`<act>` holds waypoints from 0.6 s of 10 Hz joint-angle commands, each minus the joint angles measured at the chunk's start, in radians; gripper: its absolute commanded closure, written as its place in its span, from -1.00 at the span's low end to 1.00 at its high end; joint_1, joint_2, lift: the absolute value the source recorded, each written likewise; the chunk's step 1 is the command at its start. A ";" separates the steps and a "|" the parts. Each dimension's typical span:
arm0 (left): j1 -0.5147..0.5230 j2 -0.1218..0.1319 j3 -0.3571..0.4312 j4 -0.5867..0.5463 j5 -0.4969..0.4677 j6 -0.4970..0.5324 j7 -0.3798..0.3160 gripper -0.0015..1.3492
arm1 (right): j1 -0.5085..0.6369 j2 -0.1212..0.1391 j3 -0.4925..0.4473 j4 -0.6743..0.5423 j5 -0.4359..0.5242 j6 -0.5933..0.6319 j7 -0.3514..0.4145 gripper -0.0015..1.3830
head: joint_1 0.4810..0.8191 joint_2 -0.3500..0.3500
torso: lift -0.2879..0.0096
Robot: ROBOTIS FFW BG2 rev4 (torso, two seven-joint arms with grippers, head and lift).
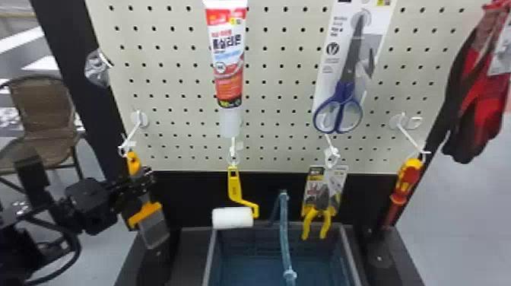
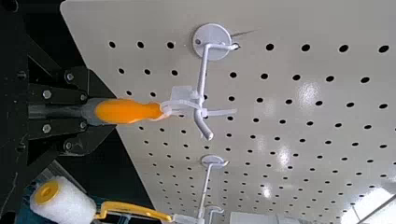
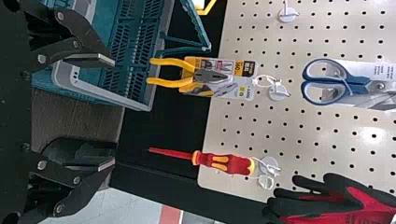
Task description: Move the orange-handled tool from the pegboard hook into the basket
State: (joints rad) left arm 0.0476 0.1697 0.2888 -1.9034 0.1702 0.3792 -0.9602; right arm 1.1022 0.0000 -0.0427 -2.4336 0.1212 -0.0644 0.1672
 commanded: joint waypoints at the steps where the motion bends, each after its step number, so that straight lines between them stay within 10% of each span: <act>1: -0.002 -0.001 0.000 -0.005 0.000 0.000 0.000 0.80 | 0.000 0.001 0.000 0.000 0.000 0.000 0.000 -0.26 | -0.60 0.00 | 0.26; 6: 0.019 -0.002 0.004 -0.086 -0.014 0.021 0.003 0.80 | -0.002 0.001 0.000 0.005 0.000 0.000 0.000 -0.26 | -0.60 0.00 | 0.26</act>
State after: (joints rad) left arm 0.0618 0.1687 0.2908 -1.9817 0.1578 0.3973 -0.9572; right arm 1.0998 0.0000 -0.0428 -2.4287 0.1205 -0.0644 0.1672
